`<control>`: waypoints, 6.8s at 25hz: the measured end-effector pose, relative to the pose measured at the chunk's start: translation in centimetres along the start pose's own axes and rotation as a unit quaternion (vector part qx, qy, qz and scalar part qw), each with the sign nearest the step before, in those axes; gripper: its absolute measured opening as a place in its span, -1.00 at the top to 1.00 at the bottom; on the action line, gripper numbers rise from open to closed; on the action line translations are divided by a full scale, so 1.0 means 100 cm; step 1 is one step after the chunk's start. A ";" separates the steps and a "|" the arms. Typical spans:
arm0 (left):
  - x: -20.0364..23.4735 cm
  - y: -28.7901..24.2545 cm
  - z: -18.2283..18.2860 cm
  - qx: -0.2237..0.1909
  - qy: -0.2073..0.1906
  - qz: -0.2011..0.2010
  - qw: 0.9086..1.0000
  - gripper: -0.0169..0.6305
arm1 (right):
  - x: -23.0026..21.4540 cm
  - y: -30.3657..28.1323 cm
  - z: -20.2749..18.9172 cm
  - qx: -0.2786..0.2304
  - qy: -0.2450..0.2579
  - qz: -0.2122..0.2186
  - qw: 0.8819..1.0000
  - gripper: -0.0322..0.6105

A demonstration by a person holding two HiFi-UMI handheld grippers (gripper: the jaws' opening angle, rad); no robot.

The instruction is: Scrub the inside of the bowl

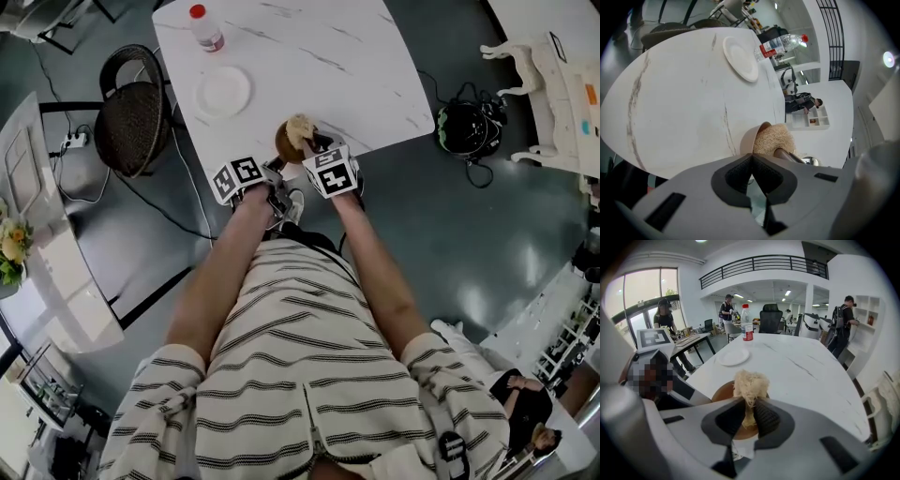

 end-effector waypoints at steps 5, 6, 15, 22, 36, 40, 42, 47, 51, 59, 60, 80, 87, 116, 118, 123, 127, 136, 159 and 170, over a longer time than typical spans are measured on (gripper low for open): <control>-0.002 -0.003 0.003 0.000 -0.001 -0.001 1.000 0.93 | 0.004 -0.008 0.008 0.002 0.016 0.005 1.000 0.70; -0.002 -0.003 0.004 0.000 -0.002 -0.002 1.000 0.92 | 0.006 -0.010 0.010 0.003 0.021 0.007 1.000 0.70; -0.004 -0.003 0.008 -0.001 -0.003 -0.003 1.000 0.92 | 0.021 -0.017 0.015 0.003 0.055 0.032 0.998 0.71; -0.003 -0.003 0.010 -0.006 -0.004 -0.003 1.000 0.92 | 0.025 -0.013 0.007 0.018 0.070 0.047 0.996 0.71; -0.003 0.000 0.010 -0.010 -0.007 -0.004 1.000 0.92 | 0.020 0.001 -0.002 0.075 0.093 0.071 0.990 0.72; -0.003 0.001 0.008 -0.009 -0.006 -0.003 1.000 0.93 | 0.012 0.006 -0.005 0.093 0.096 0.072 0.988 0.72; -0.003 0.001 0.007 -0.009 -0.007 -0.003 1.000 0.92 | 0.005 0.007 -0.005 0.096 0.087 0.070 0.989 0.72; -0.003 0.002 0.007 -0.010 -0.014 -0.004 1.000 0.93 | -0.006 0.004 -0.001 0.093 0.058 0.067 0.992 0.72; -0.003 0.001 0.004 -0.009 -0.017 -0.003 1.000 0.92 | -0.011 0.003 0.001 0.087 0.032 0.063 0.994 0.72; -0.004 0.001 0.004 -0.010 -0.019 -0.002 1.000 0.93 | -0.013 -0.001 0.009 0.078 0.003 0.065 0.995 0.71; -0.004 0.001 0.004 -0.011 -0.019 -0.002 1.000 0.92 | -0.012 -0.002 0.011 0.077 0.003 0.065 0.995 0.72; -0.004 -0.003 -0.002 -0.005 -0.007 -0.003 1.000 0.92 | 0.008 -0.014 0.014 0.057 -0.024 0.115 0.991 0.72; -0.001 -0.002 -0.002 -0.008 0.015 -0.013 1.000 0.92 | 0.004 -0.009 0.010 0.058 -0.054 0.140 0.987 0.72; -0.001 -0.003 -0.003 -0.012 0.014 -0.008 1.000 0.93 | -0.006 0.011 -0.006 0.116 0.031 0.087 0.989 0.71; -0.001 -0.003 -0.003 -0.013 0.013 -0.007 1.000 0.93 | -0.007 0.011 -0.006 0.115 0.036 0.080 0.989 0.71; -0.002 -0.006 -0.004 -0.009 0.007 -0.009 1.000 0.93 | -0.012 0.008 -0.004 0.106 0.042 0.063 0.992 0.71; -0.001 -0.004 -0.005 -0.005 0.004 -0.010 1.000 0.93 | -0.013 0.005 0.000 0.100 0.040 0.058 0.993 0.71; -0.003 -0.005 -0.005 -0.001 -0.005 -0.011 1.000 0.92 | -0.008 0.000 0.007 0.097 0.046 0.050 0.993 0.71; -0.005 -0.006 0.000 0.001 -0.014 -0.011 1.000 0.92 | 0.016 -0.010 0.013 0.094 0.061 0.099 0.989 0.71; -0.005 -0.006 0.001 0.002 -0.016 -0.008 1.000 0.93 | 0.013 -0.003 0.004 0.120 0.079 0.104 0.984 0.71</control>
Point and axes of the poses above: the fingertips, and each gripper's own axes: y backward along the fingers, x to its left, z out of its top, the point moved 6 cm from there along y, backward along the fingers, and after that the axes turned 9 degrees about z, right-handed, at the moved point
